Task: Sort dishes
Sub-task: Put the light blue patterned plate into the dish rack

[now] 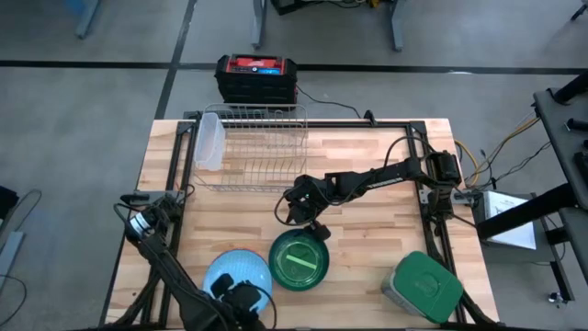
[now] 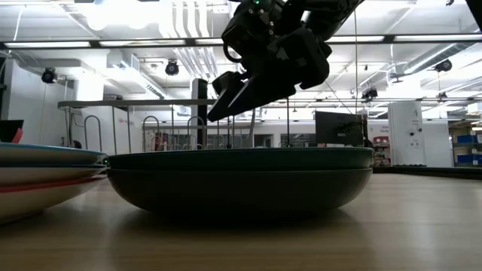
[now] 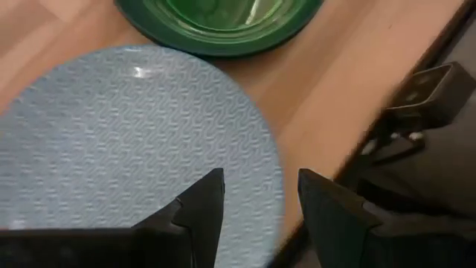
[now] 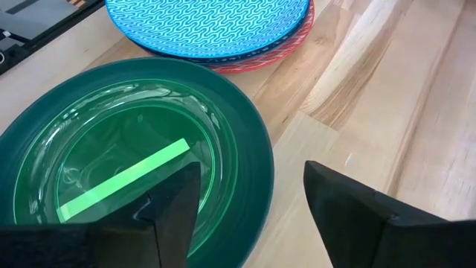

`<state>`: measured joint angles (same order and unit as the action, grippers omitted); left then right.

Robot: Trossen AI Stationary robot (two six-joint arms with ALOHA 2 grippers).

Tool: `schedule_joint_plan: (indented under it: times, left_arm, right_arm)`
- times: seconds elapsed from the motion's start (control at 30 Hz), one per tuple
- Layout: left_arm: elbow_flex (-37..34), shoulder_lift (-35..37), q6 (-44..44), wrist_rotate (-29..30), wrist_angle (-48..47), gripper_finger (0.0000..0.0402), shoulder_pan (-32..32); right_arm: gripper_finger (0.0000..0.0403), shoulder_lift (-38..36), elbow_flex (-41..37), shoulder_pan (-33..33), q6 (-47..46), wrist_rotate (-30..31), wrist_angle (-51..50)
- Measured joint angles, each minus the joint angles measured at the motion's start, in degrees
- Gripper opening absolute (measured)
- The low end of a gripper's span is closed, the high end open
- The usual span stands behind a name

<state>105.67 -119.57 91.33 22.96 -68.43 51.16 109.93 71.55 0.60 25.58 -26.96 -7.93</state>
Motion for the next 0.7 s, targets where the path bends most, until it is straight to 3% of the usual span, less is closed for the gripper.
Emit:
schedule_joint_plan:
  times: [0.23, 0.53, 0.7]
  left_arm:
    - [5.9, -9.47, -0.85, -4.87, -3.83, 0.0184, 0.02]
    - [28.93, -24.5, -1.52, -5.91, -15.91, 0.0192, 0.81]
    - [27.39, -27.81, 2.09, -10.26, -19.09, 0.0192, 1.66]
  right_arm:
    - [0.0231, 0.0, -0.38, 0.0, -0.02, -0.02, -0.19]
    - [0.0236, 0.0, -0.46, 0.02, -0.03, -0.02, -0.15]
    - [0.0232, 0.0, -0.48, 0.02, -0.09, -0.02, -0.04]
